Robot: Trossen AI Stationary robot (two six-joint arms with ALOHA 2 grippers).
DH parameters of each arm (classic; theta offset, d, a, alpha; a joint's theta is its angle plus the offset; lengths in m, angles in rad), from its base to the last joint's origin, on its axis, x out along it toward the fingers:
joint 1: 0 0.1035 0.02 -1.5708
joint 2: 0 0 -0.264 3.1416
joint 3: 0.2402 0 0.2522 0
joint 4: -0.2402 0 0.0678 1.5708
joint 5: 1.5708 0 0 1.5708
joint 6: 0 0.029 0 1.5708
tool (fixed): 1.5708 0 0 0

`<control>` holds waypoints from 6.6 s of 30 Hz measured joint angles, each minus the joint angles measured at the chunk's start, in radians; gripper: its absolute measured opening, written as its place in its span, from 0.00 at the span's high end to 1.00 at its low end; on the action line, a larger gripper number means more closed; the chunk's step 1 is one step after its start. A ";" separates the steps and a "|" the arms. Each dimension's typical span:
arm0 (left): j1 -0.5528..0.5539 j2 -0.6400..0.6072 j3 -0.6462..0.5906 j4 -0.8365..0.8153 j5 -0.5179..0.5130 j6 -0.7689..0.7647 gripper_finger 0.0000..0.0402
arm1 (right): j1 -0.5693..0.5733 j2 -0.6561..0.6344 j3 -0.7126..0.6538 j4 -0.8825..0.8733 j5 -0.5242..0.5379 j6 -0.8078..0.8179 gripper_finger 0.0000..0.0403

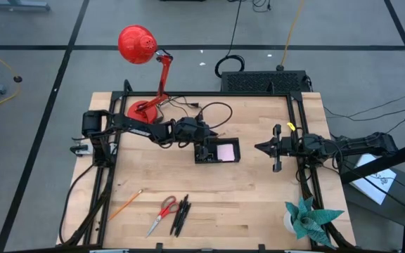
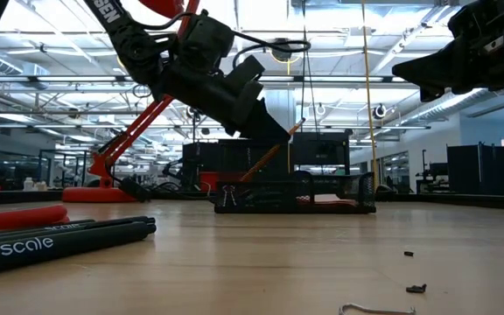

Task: Pick and place office supplies into organizer
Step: Put the right orange pencil into the black desk organizer, then put the orange pencil into the black desk organizer

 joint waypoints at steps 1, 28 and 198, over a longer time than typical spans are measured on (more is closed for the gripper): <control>-0.001 0.000 0.000 0.007 0.007 0.004 0.75 | 0.000 0.000 0.000 0.000 0.000 0.000 0.99; -0.282 -0.683 0.001 -1.026 -0.294 -0.236 0.47 | 0.000 0.000 0.000 -0.037 -0.001 0.049 0.99; -0.047 -0.112 0.055 -0.107 0.012 0.049 0.91 | 0.000 0.004 -0.001 -0.042 0.049 0.041 0.99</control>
